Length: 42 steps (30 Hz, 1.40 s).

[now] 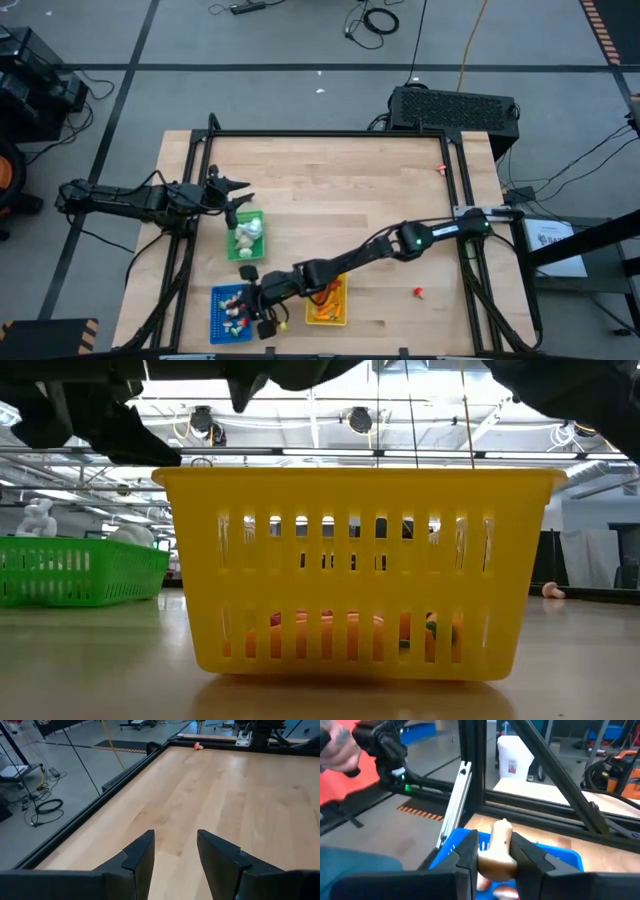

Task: Sort produce into baskets
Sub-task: Put the brown mushroom into the blue basket, then put the red mushroom into the blue basket

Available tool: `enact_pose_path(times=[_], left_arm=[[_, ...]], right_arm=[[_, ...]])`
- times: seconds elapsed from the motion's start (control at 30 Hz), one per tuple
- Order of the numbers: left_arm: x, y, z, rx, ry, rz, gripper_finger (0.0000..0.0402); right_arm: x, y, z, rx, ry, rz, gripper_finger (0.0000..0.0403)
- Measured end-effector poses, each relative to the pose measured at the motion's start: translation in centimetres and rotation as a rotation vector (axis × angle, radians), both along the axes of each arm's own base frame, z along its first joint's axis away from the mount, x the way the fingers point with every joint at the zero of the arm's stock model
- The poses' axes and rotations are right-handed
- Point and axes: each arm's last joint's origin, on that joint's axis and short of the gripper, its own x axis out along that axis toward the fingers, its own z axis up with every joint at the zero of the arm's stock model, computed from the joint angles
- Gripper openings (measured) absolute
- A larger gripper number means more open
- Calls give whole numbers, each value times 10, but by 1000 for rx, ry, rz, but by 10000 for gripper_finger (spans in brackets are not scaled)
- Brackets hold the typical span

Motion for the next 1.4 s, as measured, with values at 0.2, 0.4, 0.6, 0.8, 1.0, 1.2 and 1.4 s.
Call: enact_pose_path(times=[0.2,0.4,0.6,0.8,1.0,1.2,1.4], left_arm=[[0,0,0,4,5,14,157],[0,0,0,4,2,14,157],[0,0,0,-3,-2,16,157],[0,0,0,-3,-2,16,157],[0,0,0,-9,-2,7,157],[0,0,0,-25,-16,6,157],[1,0,2,-58,-52,16,157]], right_arm=[[2,0,-7,64,18,-15,79],[2,0,-6,67,16,-19,90],[2,-1,-8,76,39,-25,123],[4,-6,-8,108,52,-40,149],[6,-13,-10,87,69,-46,157],[-5,-34,15,-16,254,33,157],[-30,-66,58,-125,464,41,157]])
